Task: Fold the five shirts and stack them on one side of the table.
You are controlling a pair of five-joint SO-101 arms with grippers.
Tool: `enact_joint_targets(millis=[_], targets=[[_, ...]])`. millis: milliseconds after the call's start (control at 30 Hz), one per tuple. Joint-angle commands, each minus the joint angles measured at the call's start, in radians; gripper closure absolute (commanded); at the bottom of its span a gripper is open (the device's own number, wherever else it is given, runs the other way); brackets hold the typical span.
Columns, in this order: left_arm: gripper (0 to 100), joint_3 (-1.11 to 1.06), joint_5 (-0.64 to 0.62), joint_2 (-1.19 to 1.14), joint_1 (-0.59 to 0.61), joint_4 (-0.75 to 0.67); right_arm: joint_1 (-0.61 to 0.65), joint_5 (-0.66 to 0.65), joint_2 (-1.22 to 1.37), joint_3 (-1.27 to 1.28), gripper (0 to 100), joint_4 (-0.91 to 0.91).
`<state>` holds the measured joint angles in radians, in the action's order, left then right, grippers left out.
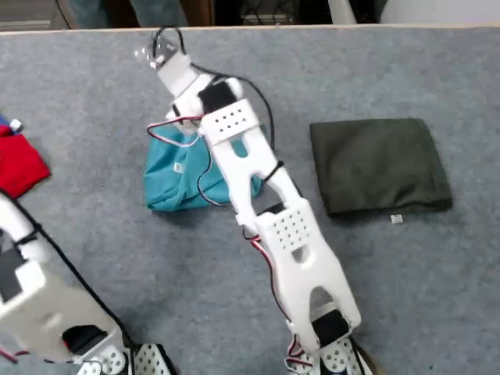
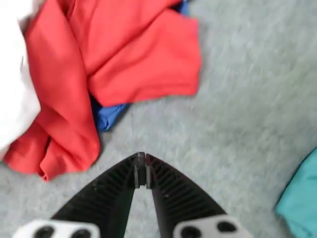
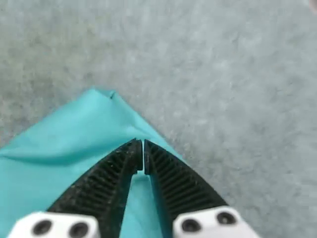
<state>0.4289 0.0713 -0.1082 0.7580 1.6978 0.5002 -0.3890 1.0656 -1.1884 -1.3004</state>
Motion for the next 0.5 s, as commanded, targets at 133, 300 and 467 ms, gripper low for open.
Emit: enact_joint_targets(millis=[133, 300, 467], targets=[[97, -0.607, 0.014, 0.336, 0.004, -0.305, 0.008, 0.003, 0.067, -0.139, 98.5, -0.141], [97, -0.845, 0.014, 0.488, 0.004, -0.434, -0.031, -0.04, 0.068, -0.254, 98.5, -0.404], [97, -0.914, 0.014, 0.517, 0.004, -0.459, -0.117, -0.072, 0.007, -0.174, 98.5, -0.471]])
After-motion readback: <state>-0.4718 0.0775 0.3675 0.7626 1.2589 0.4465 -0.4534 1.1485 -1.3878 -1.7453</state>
